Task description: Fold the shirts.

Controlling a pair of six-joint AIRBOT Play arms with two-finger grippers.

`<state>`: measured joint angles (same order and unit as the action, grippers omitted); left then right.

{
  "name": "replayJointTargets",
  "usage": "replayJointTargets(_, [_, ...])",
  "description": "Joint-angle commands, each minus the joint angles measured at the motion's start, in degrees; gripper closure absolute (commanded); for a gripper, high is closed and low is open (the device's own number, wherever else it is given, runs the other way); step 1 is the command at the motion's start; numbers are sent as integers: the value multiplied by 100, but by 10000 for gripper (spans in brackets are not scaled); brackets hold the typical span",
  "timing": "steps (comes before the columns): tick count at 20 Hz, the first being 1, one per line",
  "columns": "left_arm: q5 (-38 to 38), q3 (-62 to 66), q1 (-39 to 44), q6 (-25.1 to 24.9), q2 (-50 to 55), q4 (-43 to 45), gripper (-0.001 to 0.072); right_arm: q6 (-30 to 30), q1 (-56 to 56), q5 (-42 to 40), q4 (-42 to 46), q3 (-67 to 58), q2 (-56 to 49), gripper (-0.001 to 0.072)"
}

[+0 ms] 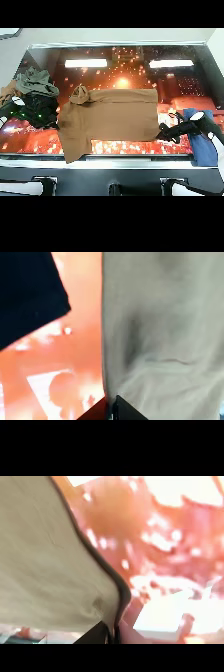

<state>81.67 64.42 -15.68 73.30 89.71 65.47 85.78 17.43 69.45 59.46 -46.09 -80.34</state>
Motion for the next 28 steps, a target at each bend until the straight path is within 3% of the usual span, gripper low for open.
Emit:
replayJointTargets(1, [382, 457, 7, 20, -256, -15, 683, -234, 13, 243, -127, -590, 225, 666])
replayJointTargets(4, [15, 1878, 9, 343, -1185, -20, 683, -332, 13, 33, 352, -2544, 957, 666])
replayJointTargets(8, [-997, 4516, 35, 844, -2640, -94, 682, -457, 13, -1274, 1231, -5471, 2166, 665])
replayJointTargets(10, [-1554, 5305, 35, 1123, -3285, -96, 682, -431, 13, -1440, 1554, -6234, 2717, 665])
replayJointTargets(15, [-1832, 5447, 39, 1248, -4485, -2, 683, -39, 13, -876, 2214, -6430, 3738, 665])
replayJointTargets(20, [-1915, 5449, 39, 1244, -4627, 275, 683, 55, 13, -796, 2260, -6430, 3958, 665])
replayJointTargets(23, [-1808, 5447, 39, 1228, -4415, 356, 682, 240, 13, -197, 2267, -6430, 3742, 665])
replayJointTargets(28, [-348, 4675, 44, 1043, -3292, 313, 682, 216, 11, 2282, 2002, -6389, 1961, 667])
